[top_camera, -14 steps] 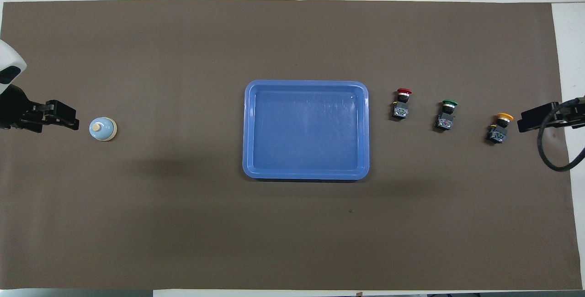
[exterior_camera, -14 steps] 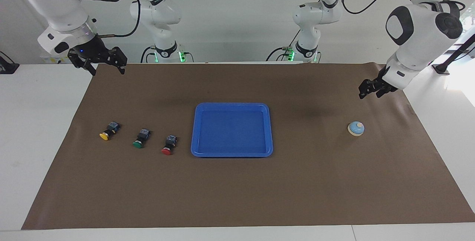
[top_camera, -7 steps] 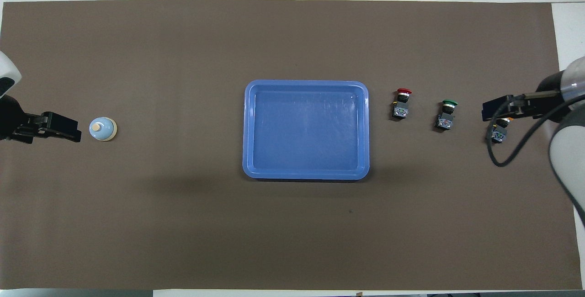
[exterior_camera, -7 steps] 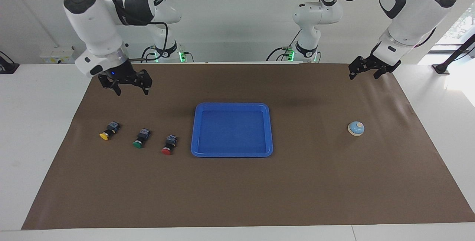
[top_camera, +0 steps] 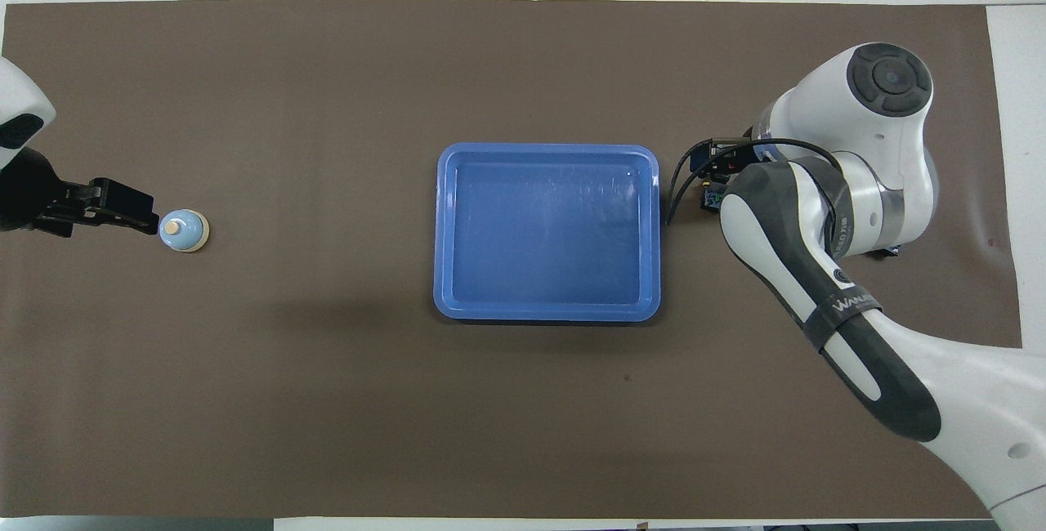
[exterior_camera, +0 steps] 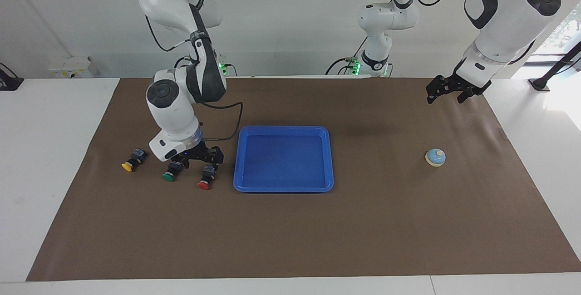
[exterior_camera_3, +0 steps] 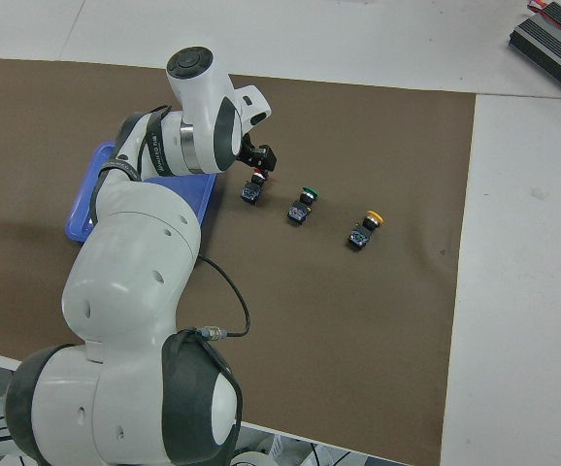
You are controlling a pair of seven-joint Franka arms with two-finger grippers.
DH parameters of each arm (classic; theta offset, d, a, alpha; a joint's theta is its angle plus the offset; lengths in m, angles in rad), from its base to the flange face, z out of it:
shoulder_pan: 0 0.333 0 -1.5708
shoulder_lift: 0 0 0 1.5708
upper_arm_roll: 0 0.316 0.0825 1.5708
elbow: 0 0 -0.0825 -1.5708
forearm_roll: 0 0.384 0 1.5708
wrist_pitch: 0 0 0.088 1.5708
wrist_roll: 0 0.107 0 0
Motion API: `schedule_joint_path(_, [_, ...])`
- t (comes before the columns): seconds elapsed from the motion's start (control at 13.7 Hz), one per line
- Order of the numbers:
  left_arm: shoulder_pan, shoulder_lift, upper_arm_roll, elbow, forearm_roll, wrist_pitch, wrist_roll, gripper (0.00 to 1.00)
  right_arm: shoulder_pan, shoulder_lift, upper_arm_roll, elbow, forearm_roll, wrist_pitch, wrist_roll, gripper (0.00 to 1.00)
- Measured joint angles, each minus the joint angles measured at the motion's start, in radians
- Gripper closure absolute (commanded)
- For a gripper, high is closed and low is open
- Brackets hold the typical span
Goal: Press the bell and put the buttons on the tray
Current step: 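Grasp the red-capped button with the right gripper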
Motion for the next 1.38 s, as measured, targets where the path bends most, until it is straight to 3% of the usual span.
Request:
schedule_joint_path(0.66, [0.001, -0.025, -0.013, 0.000, 0.000, -0.004, -0.008, 0.00, 0.000, 0.062, -0.001, -0.057, -0.022, 0.117, 0.000, 0.00])
schedule_joint_path(0.8, [0.002, -0.026, -0.011, 0.000, 0.000, -0.004, -0.008, 0.00, 0.000, 0.063, -0.001, -0.079, -0.023, 0.128, 0.000, 0.16])
schedule_joint_path(1.02, [0.002, -0.026, -0.011, 0.000, 0.000, -0.004, -0.008, 0.00, 0.000, 0.063, -0.001, -0.085, -0.035, 0.127, 0.000, 1.00])
schedule_joint_path(1.38, [0.002, -0.026, -0.011, 0.000, 0.000, -0.005, -0.008, 0.00, 0.000, 0.038, 0.000, -0.079, -0.035, 0.048, 0.000, 1.00])
